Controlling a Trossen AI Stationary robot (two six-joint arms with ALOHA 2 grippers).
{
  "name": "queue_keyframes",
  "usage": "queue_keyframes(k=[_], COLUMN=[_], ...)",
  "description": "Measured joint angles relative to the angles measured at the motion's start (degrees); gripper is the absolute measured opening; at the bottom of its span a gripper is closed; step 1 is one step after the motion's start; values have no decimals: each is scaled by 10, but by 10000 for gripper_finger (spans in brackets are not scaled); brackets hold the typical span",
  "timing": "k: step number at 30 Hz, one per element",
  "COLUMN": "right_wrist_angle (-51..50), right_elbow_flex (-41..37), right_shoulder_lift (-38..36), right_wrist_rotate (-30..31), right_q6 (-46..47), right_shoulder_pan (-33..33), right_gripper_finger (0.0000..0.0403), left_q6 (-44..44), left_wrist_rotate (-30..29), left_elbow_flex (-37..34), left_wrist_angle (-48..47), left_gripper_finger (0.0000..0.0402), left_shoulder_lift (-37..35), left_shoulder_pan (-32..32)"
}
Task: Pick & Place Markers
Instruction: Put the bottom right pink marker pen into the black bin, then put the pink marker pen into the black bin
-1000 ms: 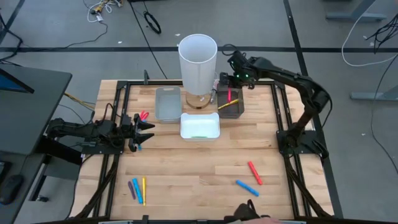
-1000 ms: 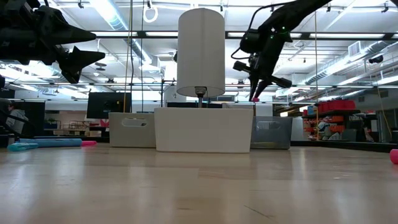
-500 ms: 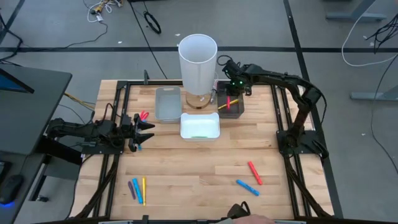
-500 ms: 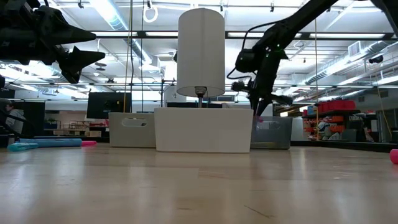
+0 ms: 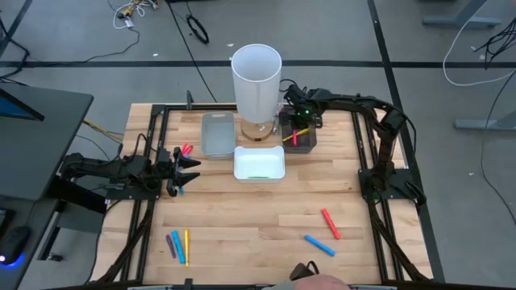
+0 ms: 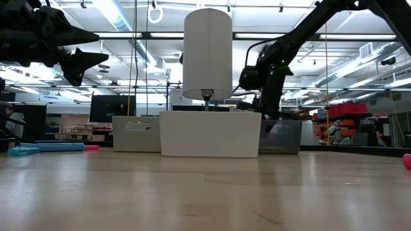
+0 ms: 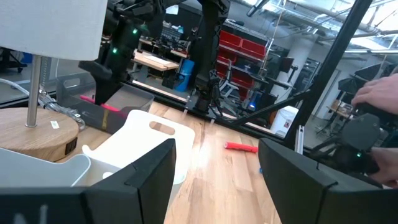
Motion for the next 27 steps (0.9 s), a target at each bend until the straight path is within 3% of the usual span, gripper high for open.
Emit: queue_keyframes(k=[9, 27], right_wrist_angle=[-11, -18], right_elbow_flex=[0, 0], right_shoulder_lift=[0, -3], right_wrist_rotate=[-3, -2], right_q6=[-10, -37], right_shoulder_pan=[4, 4], right_gripper_finger=[52, 244], left_q6=[0, 0], left_wrist_rotate=[0, 0], left_elbow_flex=[0, 0], left_wrist_angle=[0, 0], left_gripper_finger=[234, 234], left_shoulder_lift=[0, 0], left_shoulder_pan=[0, 0])
